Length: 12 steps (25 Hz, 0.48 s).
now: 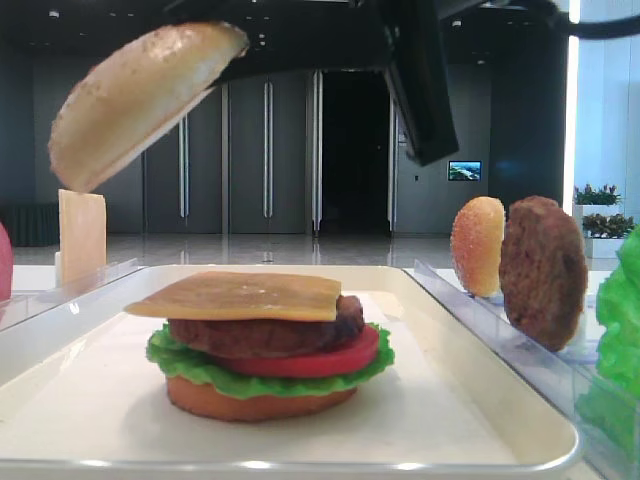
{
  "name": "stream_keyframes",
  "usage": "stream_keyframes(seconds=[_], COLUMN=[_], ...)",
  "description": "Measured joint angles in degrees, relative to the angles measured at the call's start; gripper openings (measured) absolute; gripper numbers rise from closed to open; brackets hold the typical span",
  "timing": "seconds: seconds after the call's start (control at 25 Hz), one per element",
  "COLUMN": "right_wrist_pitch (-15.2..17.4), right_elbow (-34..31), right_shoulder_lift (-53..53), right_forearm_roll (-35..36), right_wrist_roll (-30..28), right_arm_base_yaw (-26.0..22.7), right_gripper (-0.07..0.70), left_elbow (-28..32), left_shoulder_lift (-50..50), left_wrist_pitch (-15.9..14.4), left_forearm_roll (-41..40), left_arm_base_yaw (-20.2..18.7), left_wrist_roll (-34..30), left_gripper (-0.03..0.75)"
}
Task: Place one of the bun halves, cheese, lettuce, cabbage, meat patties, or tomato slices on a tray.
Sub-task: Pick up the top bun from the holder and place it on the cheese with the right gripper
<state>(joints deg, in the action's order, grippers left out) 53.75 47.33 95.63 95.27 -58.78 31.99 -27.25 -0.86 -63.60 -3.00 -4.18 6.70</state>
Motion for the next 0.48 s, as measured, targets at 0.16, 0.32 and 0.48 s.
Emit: stream_keyframes(seconds=[0.16, 0.32, 0.48], right_wrist_pitch=[1.1, 2.9, 4.2], right_elbow=[0.0, 0.0, 0.0], right_shoulder_lift=[3.0, 4.8, 5.7], right_forearm_roll=[0.7, 0.9, 1.3], right_wrist_roll=[-2.0, -2.5, -2.8], right_arm_base_yaw=[-1.6, -4.2, -5.7], right_gripper=[0.197, 0.197, 0.197], left_elbow=[0.0, 0.0, 0.0], left_shoulder_lift=[0.0, 0.0, 0.0], left_wrist_pitch=[0.0, 0.0, 0.0], left_forearm_roll=[0.0, 0.0, 0.0], left_arm_base_yaw=[0.0, 0.0, 0.0], left_wrist_roll=[0.0, 0.0, 0.0], left_gripper=[0.000, 0.000, 0.000])
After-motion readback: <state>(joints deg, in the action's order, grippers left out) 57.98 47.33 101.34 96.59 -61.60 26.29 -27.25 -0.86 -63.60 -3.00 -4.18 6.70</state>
